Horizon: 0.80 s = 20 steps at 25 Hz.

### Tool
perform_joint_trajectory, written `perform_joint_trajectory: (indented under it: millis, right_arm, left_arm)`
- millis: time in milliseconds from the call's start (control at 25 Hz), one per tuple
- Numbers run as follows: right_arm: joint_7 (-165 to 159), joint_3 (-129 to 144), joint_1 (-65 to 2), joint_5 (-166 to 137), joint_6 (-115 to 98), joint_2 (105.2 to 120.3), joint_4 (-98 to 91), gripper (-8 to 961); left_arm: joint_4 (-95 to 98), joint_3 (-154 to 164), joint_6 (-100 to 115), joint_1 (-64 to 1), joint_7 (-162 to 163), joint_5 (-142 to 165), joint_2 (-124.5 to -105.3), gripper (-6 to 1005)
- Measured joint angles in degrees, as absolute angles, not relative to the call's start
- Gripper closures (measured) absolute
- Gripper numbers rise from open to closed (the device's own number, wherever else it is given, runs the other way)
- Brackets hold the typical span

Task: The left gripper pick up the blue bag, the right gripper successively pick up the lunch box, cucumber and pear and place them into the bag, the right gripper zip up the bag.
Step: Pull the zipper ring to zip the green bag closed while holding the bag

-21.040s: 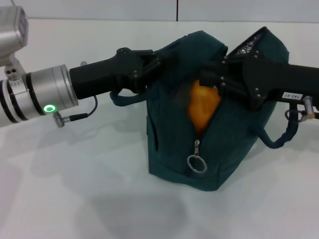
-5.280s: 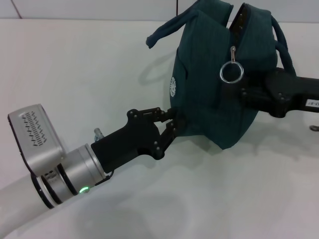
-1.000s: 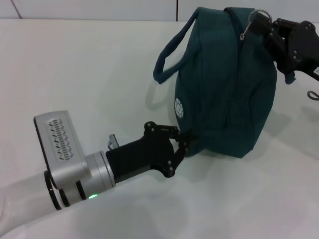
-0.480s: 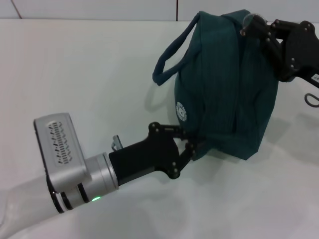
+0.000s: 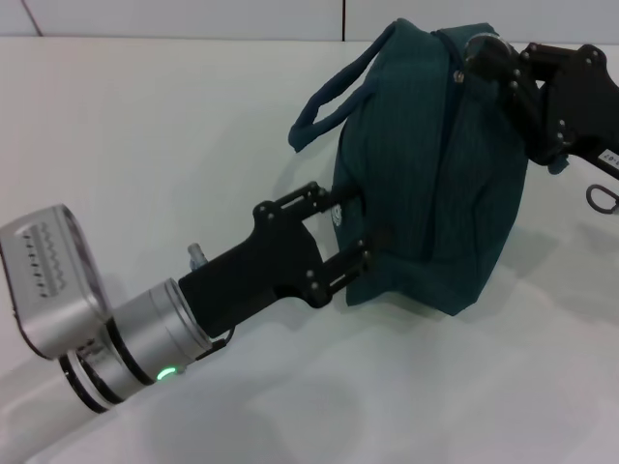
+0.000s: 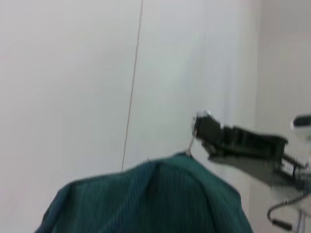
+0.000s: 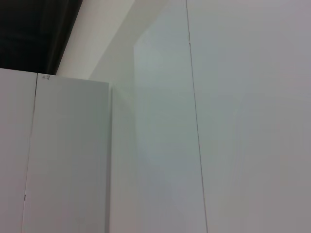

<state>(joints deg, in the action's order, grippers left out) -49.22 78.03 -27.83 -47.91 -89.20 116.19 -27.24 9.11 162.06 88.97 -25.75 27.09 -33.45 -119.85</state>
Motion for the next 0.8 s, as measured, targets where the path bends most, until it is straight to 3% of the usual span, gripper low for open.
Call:
perform_joint_trajectory:
  millis: [320,520,800]
  right_arm:
    - [-47.9,78.1,-27.9,-47.9,-89.1,116.18,-27.2,944]
    - [-47.3,78.2,-27.9,-47.9,-89.1,116.18,-27.2,944]
    - [-46.9,78.3,-27.9,-47.9,-89.3,116.18,-27.2,944]
  left_arm:
    - [10.1,161.8,92.9,-27.2,29.3,-36.8,-119.91,243]
    - [12.1,160.5,90.9,-29.1,30.3,-38.9,-120.18,129]
    - [13.5,159.8,87.5,-29.9,30.3,-41.2,-120.22,126]
